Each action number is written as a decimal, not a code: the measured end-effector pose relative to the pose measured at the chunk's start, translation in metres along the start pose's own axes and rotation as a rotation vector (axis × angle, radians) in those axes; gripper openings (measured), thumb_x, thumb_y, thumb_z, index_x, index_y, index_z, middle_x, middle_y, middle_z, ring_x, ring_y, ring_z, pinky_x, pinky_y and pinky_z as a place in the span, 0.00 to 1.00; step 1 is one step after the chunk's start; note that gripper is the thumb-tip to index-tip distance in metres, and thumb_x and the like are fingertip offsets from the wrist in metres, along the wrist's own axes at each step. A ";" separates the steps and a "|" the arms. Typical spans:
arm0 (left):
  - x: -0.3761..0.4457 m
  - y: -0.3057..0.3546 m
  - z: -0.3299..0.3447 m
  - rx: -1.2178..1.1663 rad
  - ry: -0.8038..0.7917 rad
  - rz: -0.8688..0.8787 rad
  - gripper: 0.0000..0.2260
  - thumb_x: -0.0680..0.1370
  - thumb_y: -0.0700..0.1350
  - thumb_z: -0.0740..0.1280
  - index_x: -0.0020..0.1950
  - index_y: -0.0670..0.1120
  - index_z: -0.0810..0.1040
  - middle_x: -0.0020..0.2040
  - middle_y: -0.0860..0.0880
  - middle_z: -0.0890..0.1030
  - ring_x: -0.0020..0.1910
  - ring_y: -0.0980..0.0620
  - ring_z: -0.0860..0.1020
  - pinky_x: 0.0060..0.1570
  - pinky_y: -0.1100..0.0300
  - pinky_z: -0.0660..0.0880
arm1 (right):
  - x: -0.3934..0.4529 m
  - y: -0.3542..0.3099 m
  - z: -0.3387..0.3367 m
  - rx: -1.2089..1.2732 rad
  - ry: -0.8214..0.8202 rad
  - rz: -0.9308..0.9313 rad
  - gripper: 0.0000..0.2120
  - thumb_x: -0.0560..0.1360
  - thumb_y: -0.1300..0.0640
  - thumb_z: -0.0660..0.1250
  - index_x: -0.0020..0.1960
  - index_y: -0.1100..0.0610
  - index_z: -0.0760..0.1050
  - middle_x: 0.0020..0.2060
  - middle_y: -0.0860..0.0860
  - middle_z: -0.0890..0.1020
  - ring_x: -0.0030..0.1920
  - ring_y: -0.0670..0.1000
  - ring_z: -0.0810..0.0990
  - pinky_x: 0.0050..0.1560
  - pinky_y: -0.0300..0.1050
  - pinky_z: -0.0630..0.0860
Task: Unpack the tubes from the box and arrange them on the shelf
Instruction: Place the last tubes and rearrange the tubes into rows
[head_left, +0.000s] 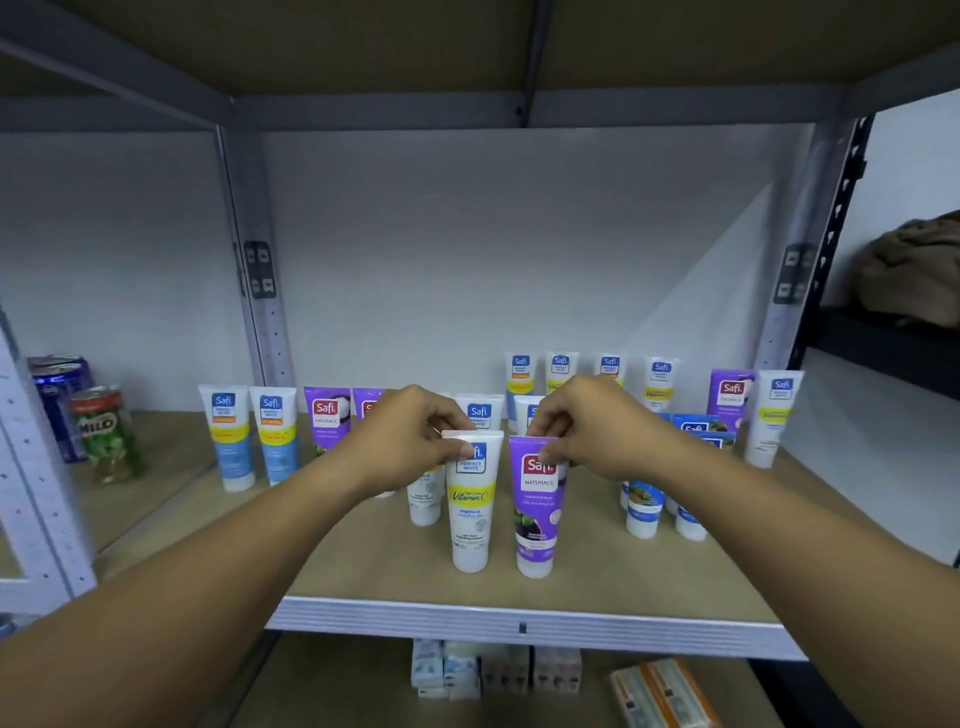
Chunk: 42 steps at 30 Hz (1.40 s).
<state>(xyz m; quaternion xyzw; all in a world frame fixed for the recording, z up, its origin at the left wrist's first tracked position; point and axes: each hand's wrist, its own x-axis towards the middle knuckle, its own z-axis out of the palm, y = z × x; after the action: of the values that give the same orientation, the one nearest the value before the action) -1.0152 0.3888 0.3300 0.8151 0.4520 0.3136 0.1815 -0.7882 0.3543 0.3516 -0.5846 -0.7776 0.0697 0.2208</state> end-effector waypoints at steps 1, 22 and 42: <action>-0.002 -0.002 0.003 -0.025 0.009 -0.001 0.06 0.73 0.44 0.76 0.49 0.50 0.85 0.46 0.55 0.86 0.42 0.56 0.84 0.45 0.61 0.79 | -0.001 0.002 0.001 0.038 0.005 0.008 0.06 0.71 0.61 0.76 0.46 0.54 0.82 0.37 0.46 0.83 0.39 0.42 0.82 0.41 0.40 0.81; -0.070 -0.043 0.116 -0.490 0.282 -0.227 0.19 0.66 0.36 0.80 0.54 0.49 0.83 0.44 0.56 0.87 0.45 0.60 0.85 0.44 0.72 0.78 | -0.069 0.048 0.131 0.751 0.332 0.197 0.20 0.64 0.64 0.81 0.52 0.52 0.79 0.43 0.44 0.86 0.44 0.45 0.85 0.48 0.38 0.81; 0.000 0.012 0.190 -0.534 0.190 -0.163 0.17 0.73 0.34 0.74 0.61 0.44 0.82 0.54 0.55 0.85 0.51 0.64 0.82 0.55 0.68 0.77 | -0.099 0.114 0.101 0.748 0.450 0.268 0.21 0.64 0.66 0.80 0.51 0.47 0.79 0.43 0.40 0.86 0.45 0.44 0.85 0.46 0.36 0.80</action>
<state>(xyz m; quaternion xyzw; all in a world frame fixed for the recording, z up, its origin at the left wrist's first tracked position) -0.8801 0.3799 0.1967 0.6667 0.4322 0.4806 0.3712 -0.7090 0.3113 0.1933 -0.5606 -0.5493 0.2451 0.5691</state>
